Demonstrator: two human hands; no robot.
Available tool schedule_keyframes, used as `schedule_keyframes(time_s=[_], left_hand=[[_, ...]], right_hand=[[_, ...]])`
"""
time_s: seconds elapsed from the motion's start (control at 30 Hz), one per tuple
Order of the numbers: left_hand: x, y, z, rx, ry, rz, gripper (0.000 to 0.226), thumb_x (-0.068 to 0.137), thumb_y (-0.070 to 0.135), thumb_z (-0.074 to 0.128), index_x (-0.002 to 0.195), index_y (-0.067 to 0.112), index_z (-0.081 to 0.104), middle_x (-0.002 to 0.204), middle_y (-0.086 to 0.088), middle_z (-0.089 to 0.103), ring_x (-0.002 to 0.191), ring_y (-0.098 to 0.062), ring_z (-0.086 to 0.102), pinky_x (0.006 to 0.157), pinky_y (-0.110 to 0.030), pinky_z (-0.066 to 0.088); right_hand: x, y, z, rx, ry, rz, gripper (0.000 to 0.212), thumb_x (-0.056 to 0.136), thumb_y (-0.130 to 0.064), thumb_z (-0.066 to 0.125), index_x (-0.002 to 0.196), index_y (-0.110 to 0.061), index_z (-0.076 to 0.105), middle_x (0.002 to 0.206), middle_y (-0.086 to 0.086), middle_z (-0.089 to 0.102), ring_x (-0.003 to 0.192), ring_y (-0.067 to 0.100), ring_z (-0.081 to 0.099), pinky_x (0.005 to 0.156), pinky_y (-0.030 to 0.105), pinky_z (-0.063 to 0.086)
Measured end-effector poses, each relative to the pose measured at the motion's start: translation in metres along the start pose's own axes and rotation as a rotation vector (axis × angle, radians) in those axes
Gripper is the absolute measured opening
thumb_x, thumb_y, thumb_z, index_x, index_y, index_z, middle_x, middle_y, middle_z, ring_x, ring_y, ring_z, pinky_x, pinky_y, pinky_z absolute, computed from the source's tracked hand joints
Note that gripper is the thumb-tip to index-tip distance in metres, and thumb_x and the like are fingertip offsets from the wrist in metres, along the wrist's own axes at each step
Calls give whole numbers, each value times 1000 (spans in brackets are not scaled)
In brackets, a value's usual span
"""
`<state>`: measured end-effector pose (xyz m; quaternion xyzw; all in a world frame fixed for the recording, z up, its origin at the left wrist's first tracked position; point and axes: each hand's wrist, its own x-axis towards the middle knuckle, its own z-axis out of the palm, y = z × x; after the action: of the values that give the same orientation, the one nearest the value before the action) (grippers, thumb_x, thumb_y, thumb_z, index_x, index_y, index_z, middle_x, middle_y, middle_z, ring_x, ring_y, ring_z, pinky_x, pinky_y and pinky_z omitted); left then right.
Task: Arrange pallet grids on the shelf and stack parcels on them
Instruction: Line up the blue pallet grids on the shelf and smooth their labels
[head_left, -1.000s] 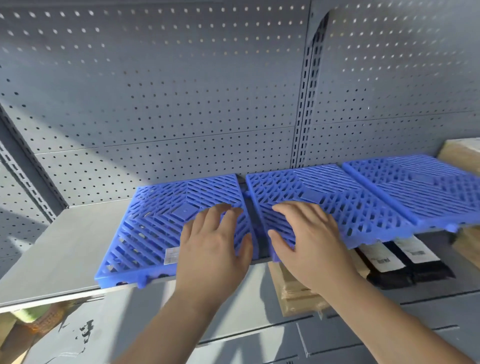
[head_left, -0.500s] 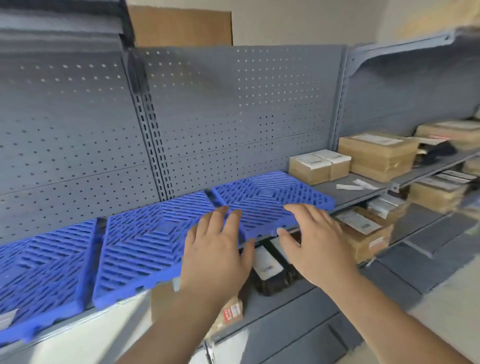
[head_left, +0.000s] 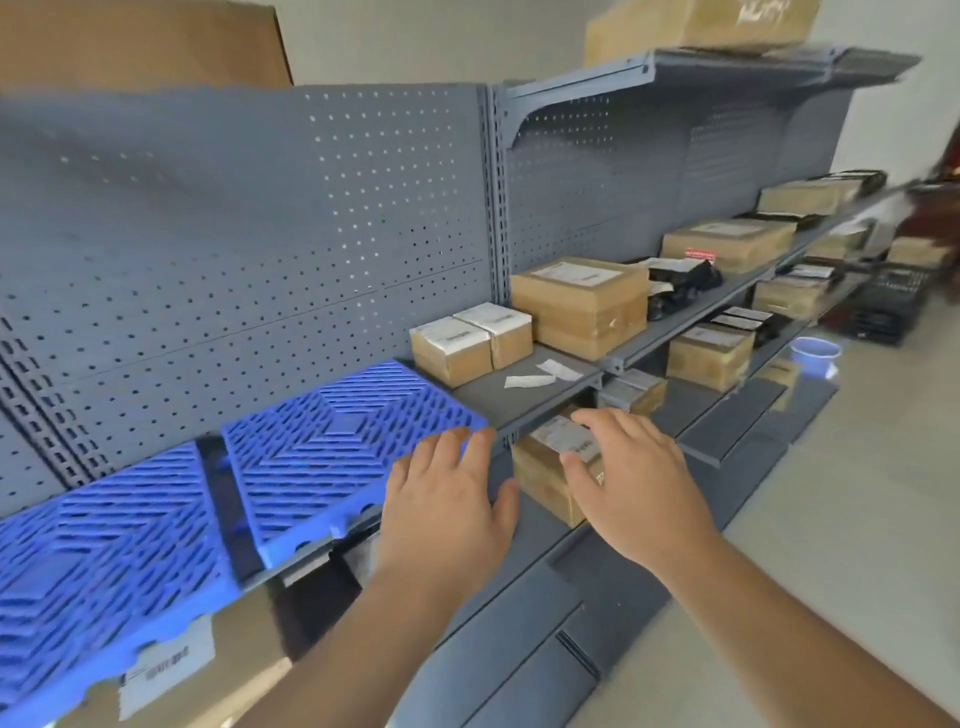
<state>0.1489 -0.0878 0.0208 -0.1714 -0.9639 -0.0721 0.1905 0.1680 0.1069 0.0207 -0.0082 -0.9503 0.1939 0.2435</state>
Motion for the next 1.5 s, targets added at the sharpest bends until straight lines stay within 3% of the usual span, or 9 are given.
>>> schedule_keyframes(time_s=[0.13,0.33,0.53,0.77,0.9,1.07,1.23,1.4,1.5], left_hand=[[42,16,25,-71,21,12,47,93,49,48,134,26,55,131,4,60,122,-23,54,102,-43,40],[115,26,54,-145,-2,48,45,99,42,39,137,25,53,127,3,62,117,-24,56,100,-43,41],[172,23,74,-86,-96,67,46,101,37,41,145,26,44,142,4,52,133,-20,45,108,-39,32],[206,26,95,-7,-176,27,38,100,32,40,137,25,47,139,5,51,133,-19,43,107,-36,30],[217,32,109,28,-207,-13,33,98,28,42,129,24,53,132,3,57,126,-20,48,105,-34,31],[219,40,120,52,-213,-80,41,100,32,40,139,24,49,136,5,55,130,-19,45,108,-33,29],[217,52,128,44,-206,-157,38,100,30,40,136,25,51,135,7,55,129,-18,46,105,-32,30],[209,65,132,14,-178,-201,38,91,36,47,125,26,59,124,10,61,123,-16,51,103,-32,33],[204,71,135,8,-158,-213,33,89,42,47,118,31,59,117,14,61,118,-13,51,102,-28,32]], right_hand=[[27,31,14,-29,-17,8,39,96,-37,58,132,-22,58,130,-7,61,123,17,52,101,38,41],[88,64,30,-85,-96,-20,45,96,-34,54,141,-26,51,137,-11,56,130,13,44,106,35,34],[138,85,52,-95,-155,-74,45,98,-32,55,142,-27,50,140,-12,53,133,8,40,107,32,30],[180,111,80,-59,-291,-199,45,99,-35,51,143,-30,49,143,-15,49,137,8,35,112,32,20],[197,129,99,-33,-339,-305,42,97,-39,45,138,-30,53,138,-17,52,132,5,38,110,33,22],[212,148,114,15,-384,-435,45,93,-48,36,129,-33,57,129,-20,55,131,4,40,109,32,22],[219,160,124,27,-389,-548,44,93,-51,38,125,-31,61,126,-20,58,135,6,39,111,34,18],[219,170,129,82,-353,-609,37,87,-49,51,115,-32,68,112,-19,59,117,11,48,103,35,27],[218,171,131,112,-351,-660,28,85,-38,63,113,-37,64,108,-22,56,113,10,48,98,33,30]])
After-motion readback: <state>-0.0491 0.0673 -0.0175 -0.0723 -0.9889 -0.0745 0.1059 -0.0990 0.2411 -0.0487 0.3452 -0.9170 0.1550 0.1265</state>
